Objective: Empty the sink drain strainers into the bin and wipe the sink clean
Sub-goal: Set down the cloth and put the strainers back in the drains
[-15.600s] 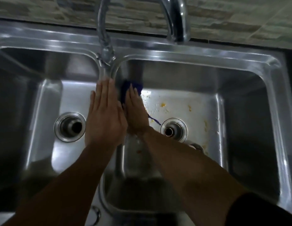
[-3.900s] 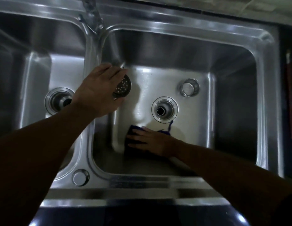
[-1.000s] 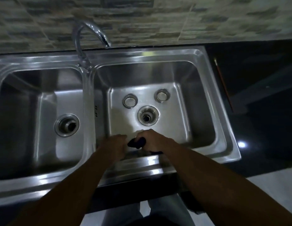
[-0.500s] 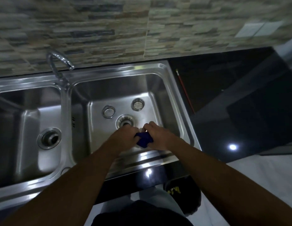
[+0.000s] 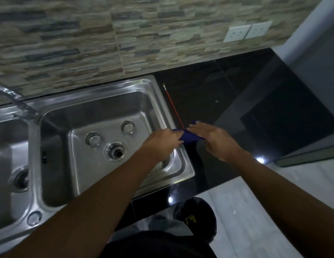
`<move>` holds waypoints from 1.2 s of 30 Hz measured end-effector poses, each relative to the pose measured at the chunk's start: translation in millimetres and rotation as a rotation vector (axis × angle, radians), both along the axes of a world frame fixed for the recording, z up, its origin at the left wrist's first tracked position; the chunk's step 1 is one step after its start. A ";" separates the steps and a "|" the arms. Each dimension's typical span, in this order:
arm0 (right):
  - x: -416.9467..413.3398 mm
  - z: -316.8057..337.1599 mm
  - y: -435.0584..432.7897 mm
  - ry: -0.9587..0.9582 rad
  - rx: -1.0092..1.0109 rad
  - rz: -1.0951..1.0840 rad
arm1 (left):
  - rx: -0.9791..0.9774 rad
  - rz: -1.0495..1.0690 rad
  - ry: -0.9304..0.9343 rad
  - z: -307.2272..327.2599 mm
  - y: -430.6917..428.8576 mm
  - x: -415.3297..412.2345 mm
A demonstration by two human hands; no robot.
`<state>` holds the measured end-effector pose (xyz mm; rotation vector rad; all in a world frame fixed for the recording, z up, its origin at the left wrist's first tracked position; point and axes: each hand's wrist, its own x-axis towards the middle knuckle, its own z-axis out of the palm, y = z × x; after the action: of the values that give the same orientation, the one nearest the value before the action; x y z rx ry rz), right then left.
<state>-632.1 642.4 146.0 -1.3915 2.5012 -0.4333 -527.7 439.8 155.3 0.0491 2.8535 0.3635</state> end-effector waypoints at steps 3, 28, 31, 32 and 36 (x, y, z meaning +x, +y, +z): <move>1.3 -12.5 38.9 0.000 0.113 0.031 | 0.071 -0.041 -0.021 -22.9 34.7 4.9; -12.1 -112.3 61.7 0.067 0.245 -0.096 | -0.086 0.069 -0.189 -108.3 87.9 -11.4; -10.5 -110.3 57.8 0.045 0.269 -0.104 | -0.062 0.026 -0.211 -99.4 82.7 -13.7; -9.5 -108.8 54.8 0.033 0.278 -0.116 | -0.048 0.007 -0.203 -95.8 79.5 -13.2; 0.9 -99.6 38.6 0.053 0.281 -0.158 | 0.030 0.003 -0.136 -82.1 57.6 3.8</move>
<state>-631.2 681.0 46.4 -1.1187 2.6018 -0.0681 -523.9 497.4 73.1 0.0244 2.7148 0.3953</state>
